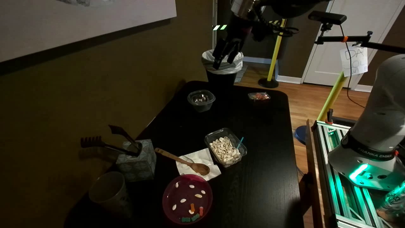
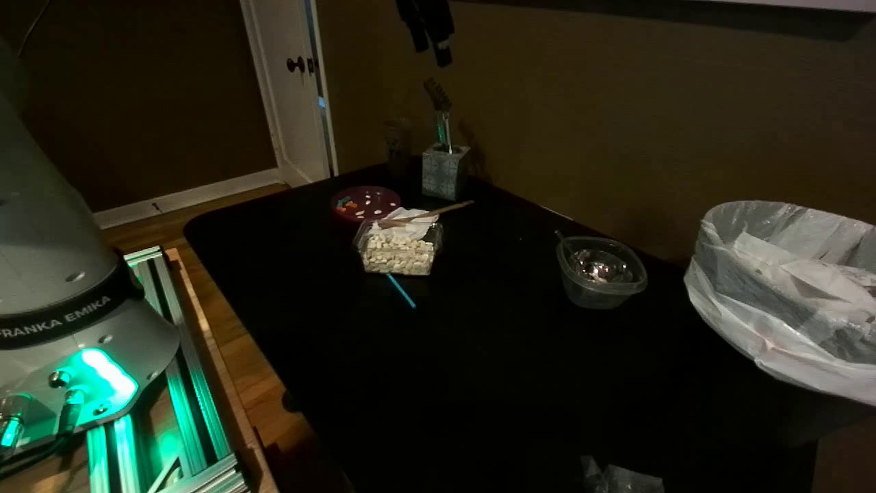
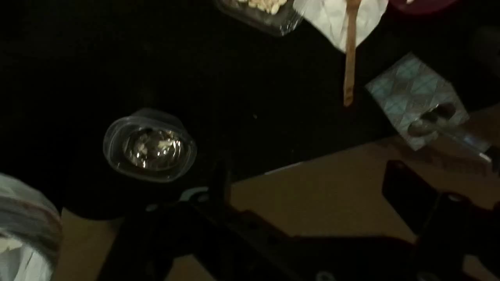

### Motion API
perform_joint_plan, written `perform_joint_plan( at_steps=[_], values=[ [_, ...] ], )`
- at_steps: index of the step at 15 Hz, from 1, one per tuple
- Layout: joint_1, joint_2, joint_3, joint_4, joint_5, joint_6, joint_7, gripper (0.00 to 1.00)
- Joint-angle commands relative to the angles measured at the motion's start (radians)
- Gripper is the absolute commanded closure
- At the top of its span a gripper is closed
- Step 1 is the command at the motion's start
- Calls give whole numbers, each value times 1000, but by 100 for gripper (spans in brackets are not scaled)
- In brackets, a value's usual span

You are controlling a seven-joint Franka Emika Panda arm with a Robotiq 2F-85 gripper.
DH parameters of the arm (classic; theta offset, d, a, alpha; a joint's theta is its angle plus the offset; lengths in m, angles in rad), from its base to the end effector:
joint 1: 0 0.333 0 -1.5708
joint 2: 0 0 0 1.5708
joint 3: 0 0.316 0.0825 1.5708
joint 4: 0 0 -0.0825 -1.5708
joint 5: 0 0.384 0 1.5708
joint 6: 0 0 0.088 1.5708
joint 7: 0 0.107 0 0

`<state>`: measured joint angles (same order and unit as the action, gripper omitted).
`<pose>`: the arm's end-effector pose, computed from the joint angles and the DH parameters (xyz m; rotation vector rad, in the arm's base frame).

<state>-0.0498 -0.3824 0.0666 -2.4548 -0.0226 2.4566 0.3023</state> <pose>0.4567 0.0091 0.4780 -3.0375 0.4137 -0.5976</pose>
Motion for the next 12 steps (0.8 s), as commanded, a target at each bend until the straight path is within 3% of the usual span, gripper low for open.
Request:
perform_joint_plan(
  at_steps=[1, 4, 7, 8, 9, 10, 12],
  values=[
    [-116, 104, 110, 56, -214, 165, 226, 0],
    [-268, 183, 220, 151, -470, 256, 452, 0],
    [-442, 230, 333, 272, -720, 258, 628, 0],
    [-409, 283, 304, 318, -753, 238, 640, 0],
    [-387, 324, 297, 345, -670, 229, 558, 0],
    [-393, 228, 286, 262, -677, 254, 573, 0],
    [-392, 284, 287, 308, -676, 254, 565, 0]
  ],
)
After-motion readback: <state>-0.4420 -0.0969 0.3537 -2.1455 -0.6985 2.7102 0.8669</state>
